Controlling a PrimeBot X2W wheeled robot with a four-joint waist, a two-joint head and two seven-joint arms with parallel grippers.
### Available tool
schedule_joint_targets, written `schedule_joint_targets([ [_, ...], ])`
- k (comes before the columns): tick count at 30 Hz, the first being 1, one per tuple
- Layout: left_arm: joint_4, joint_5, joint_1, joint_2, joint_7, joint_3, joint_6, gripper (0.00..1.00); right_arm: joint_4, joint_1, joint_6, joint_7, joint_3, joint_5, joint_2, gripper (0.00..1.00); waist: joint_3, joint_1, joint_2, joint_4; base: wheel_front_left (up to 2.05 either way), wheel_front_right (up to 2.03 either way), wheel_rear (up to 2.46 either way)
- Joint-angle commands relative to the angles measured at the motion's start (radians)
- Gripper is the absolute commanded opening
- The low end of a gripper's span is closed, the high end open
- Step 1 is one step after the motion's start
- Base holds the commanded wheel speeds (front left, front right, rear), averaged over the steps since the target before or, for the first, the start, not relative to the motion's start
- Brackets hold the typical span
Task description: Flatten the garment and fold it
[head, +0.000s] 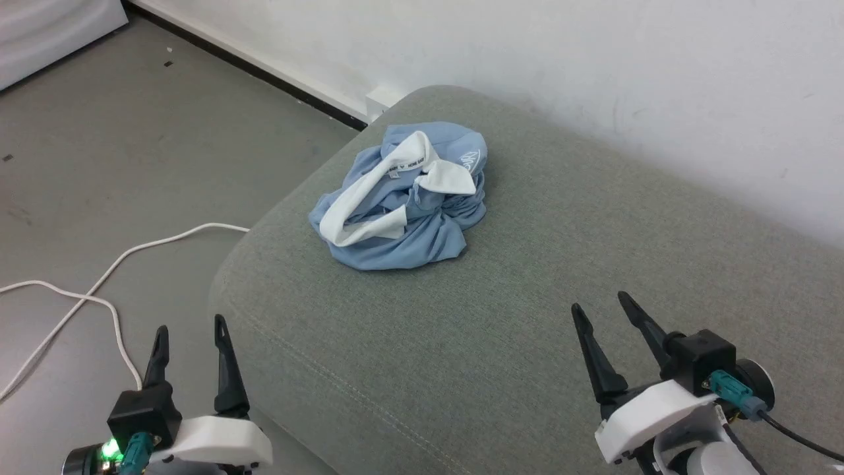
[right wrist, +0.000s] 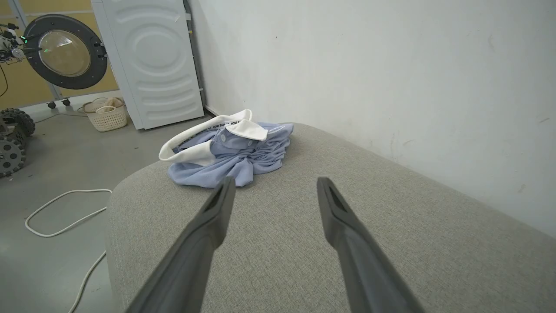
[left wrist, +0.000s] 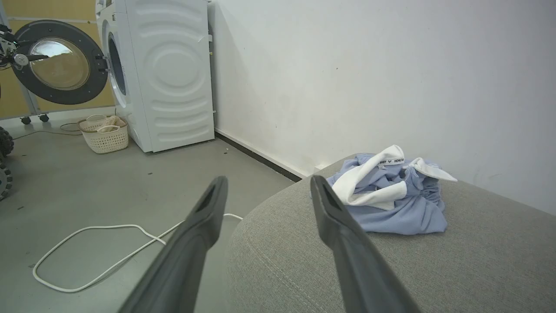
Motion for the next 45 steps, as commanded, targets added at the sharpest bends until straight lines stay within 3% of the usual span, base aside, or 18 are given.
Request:
schedule_joint_targets([
  [1,-0.007,-0.005,0.017,0.006,-0.006,-0.003,0.011,1.00,-0.001,-0.015,-0.002,-0.006,0.001,0.008,0.003,1.00,0.005,0.0000,0.0000,-0.002,0.00,0.00,0.00],
  [8,0.010,-0.054,-0.035,0.001,0.009,0.013,-0.008,1.00,-0.024,-0.030,-0.002,0.012,0.002,-0.009,0.003,1.00,0.066,0.0000,0.0000,-0.047,0.00,0.00,0.00],
  [18,0.210,-0.165,-0.467,0.071,0.193,0.021,-0.144,1.00,-0.123,-0.127,-0.002,0.068,-0.012,-0.098,0.003,1.00,0.362,0.0000,0.0000,-0.225,0.00,0.00,0.00],
  [25,0.412,-0.292,-0.750,0.165,0.378,0.092,-0.227,1.00,-0.165,-0.213,-0.002,0.065,-0.028,-0.118,-0.006,1.00,0.572,0.0000,0.0000,-0.386,0.00,0.00,0.00],
  [33,0.534,-0.382,-0.820,0.233,0.588,0.137,-0.226,1.00,-0.160,-0.243,-0.002,0.034,-0.055,-0.104,-0.008,1.00,0.656,0.0000,0.0000,-0.482,0.00,0.00,0.00],
  [41,0.572,-0.465,-0.755,0.217,0.878,0.134,-0.147,1.00,-0.128,-0.253,-0.002,0.010,-0.047,-0.089,-0.004,1.00,0.638,0.0000,0.0000,-0.491,0.00,0.00,0.00],
  [43,0.567,-0.473,-0.745,0.215,0.909,0.134,-0.136,1.00,-0.122,-0.253,-0.002,0.007,-0.043,-0.086,-0.003,1.00,0.626,0.0000,0.0000,-0.490,0.00,0.00,0.00],
  [44,0.559,-0.477,-0.733,0.216,0.935,0.131,-0.126,0.89,-0.116,-0.254,-0.002,0.004,-0.039,-0.084,-0.002,1.00,0.612,0.0000,0.0000,-0.489,0.00,0.00,0.00],
  [45,0.550,-0.474,-0.719,0.221,0.954,0.125,-0.120,0.44,-0.107,-0.254,-0.002,0.000,-0.036,-0.080,-0.002,1.00,0.594,0.0000,0.0000,-0.488,0.00,0.00,0.00],
])
